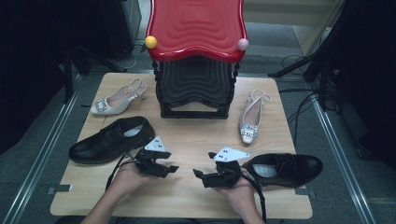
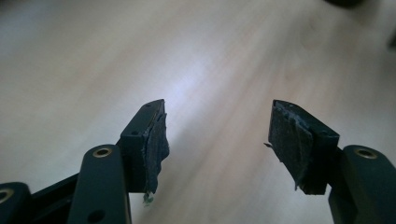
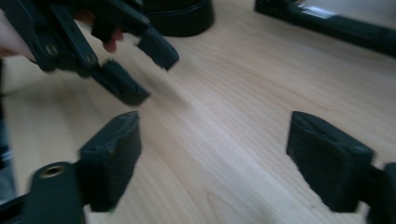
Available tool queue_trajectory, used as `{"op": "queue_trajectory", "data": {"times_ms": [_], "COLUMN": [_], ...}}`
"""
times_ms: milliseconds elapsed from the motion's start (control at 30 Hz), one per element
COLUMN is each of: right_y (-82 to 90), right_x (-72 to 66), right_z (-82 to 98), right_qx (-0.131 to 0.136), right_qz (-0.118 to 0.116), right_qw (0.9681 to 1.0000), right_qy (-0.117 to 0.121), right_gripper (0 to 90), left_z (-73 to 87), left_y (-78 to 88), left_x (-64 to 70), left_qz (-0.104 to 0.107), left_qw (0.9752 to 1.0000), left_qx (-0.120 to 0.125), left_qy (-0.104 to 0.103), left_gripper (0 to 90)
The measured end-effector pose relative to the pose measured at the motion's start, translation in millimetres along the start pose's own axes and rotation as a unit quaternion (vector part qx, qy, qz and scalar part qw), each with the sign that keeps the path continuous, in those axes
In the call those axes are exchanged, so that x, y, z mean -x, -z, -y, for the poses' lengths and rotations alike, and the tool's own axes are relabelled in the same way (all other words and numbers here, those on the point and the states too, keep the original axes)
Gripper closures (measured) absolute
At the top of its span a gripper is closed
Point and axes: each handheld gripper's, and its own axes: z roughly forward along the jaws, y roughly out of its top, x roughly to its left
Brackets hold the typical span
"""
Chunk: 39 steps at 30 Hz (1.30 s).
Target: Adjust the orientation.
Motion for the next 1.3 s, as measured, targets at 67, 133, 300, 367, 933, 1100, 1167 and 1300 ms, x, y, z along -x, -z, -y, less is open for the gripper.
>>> {"op": "queue_trajectory", "data": {"times_ms": [67, 133, 300, 367, 933, 1100, 1167, 1300], "right_y": [-0.1, 0.2, -4.9, -6.6, -6.3, -8.1, -8.1, -9.4], "right_x": [8.1, 13.3, 12.4, 10.0, 7.1, 10.2, 11.0, 13.3], "right_z": [-1.2, -1.1, 1.2, -2.0, -4.3, -3.6, -3.4, -2.0], "right_qx": [-0.017, -0.016, -0.049, -0.066, -0.026, -0.036, -0.034, -0.038], "right_qz": [-0.023, -0.028, 0.005, 0.005, 0.004, -0.002, -0.004, -0.015], "right_qw": [0.9996, 0.9994, 0.9981, 0.9974, 0.9992, 0.9992, 0.9993, 0.9992], "right_qy": [-0.008, -0.009, 0.038, 0.027, 0.031, 0.017, 0.014, -0.002], "right_gripper": [32.5, 37.7, 38.1, 36.5, 36.6, 37.8, 38.7, 39.6], "left_z": [-0.1, -3.6, -4.5, -4.1, -0.6, -1.2, -0.9, -0.2], "left_y": [0.0, 3.2, 4.1, 5.5, 18.3, 23.4, 25.5, 33.4], "left_x": [4.1, 4.7, 0.6, -3.2, -11.6, -14.2, -15.0, -19.9], "left_qz": [-0.006, 0.011, 0.035, 0.071, 0.053, 0.045, 0.044, 0.024], "left_qw": [0.9998, 0.9998, 0.9994, 0.9967, 0.9971, 0.9972, 0.9971, 0.9977], "left_qx": [-0.009, 0.011, 0.004, 0.005, 0.019, 0.018, 0.021, 0.023], "left_qy": [-0.017, -0.008, 0.006, 0.04, 0.051, 0.057, 0.059, 0.059], "left_gripper": [37.9, 41.2, 40.2, 38.1, 37.0, 37.6, 38.0, 38.3]}}
